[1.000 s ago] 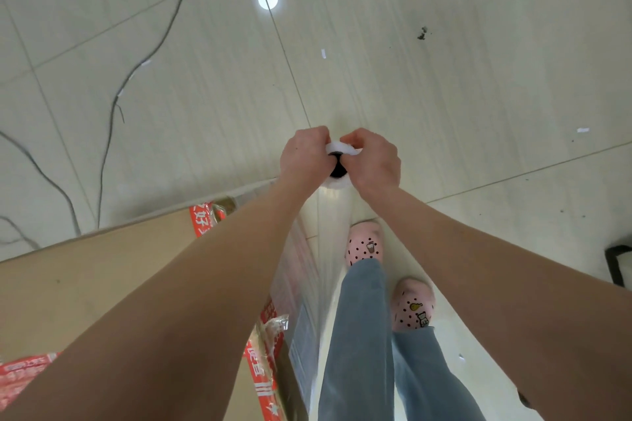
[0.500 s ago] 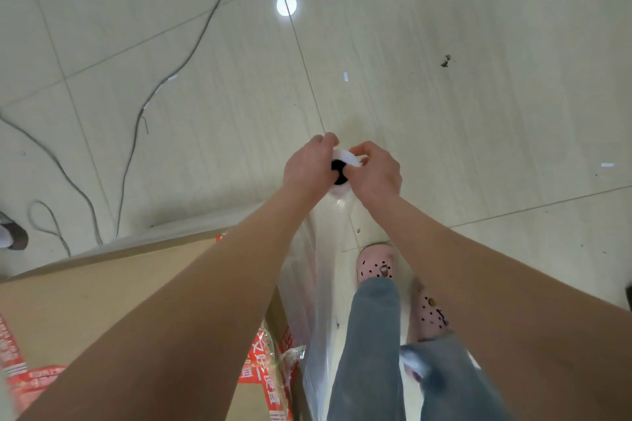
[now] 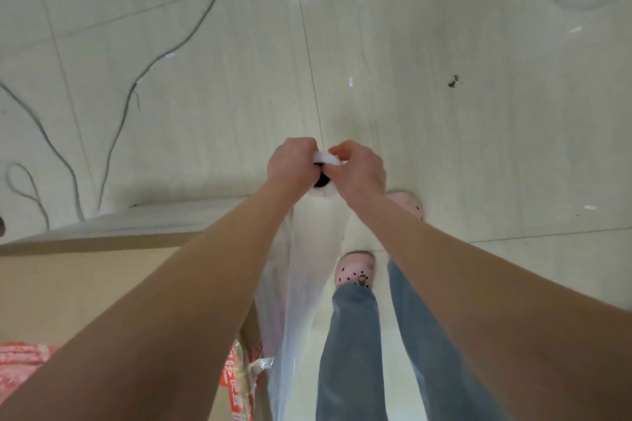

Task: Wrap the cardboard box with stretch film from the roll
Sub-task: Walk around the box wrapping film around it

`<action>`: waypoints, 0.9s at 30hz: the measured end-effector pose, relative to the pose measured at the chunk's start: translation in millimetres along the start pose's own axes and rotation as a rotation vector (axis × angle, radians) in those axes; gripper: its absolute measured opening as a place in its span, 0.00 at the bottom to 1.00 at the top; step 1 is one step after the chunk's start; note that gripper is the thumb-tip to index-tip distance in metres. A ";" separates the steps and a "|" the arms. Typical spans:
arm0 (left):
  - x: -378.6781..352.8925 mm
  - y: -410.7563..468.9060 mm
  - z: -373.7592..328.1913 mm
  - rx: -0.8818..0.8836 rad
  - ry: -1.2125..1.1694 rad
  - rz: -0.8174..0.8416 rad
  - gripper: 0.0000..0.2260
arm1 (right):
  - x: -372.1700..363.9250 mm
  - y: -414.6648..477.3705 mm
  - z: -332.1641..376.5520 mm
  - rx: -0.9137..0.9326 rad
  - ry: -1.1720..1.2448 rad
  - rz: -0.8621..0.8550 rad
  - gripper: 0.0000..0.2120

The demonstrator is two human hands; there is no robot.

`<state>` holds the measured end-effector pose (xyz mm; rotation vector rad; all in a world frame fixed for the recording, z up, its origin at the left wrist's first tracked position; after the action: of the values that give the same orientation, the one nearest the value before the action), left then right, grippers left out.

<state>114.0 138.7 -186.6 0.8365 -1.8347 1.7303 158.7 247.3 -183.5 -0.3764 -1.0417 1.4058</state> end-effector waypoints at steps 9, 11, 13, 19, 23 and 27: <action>17.3 11.6 45.6 0.397 -0.403 -0.055 0.09 | -21.6 25.6 39.4 -0.027 0.100 0.111 0.19; 20.1 12.7 51.0 0.389 -0.363 -0.024 0.09 | -25.4 29.0 45.3 -0.028 0.091 0.122 0.18; 26.1 14.4 50.3 0.305 -0.295 -0.025 0.12 | -28.1 29.4 47.2 -0.036 0.087 0.130 0.17; 35.0 22.2 37.5 0.073 -0.101 0.075 0.22 | -33.4 29.6 53.6 -0.025 -0.029 0.149 0.16; 42.5 30.2 38.9 0.147 -0.067 0.071 0.13 | -36.3 36.5 63.4 -0.022 -0.113 0.149 0.14; 54.4 41.2 46.2 0.134 -0.059 0.051 0.10 | -37.1 44.1 79.6 0.020 -0.189 0.123 0.15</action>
<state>49.6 87.6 -180.9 0.9092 -1.8080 1.8962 76.3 194.0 -188.3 -0.3014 -1.1722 1.5843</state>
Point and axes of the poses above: each hand's wrist, its own y-axis towards the middle knuckle, its own x-axis out of the back of the hand, z = x × y, the point moved 4 cm from there along y, towards the middle knuckle, and after that the axes turned 2 degrees about x, right-handed, at the moved point
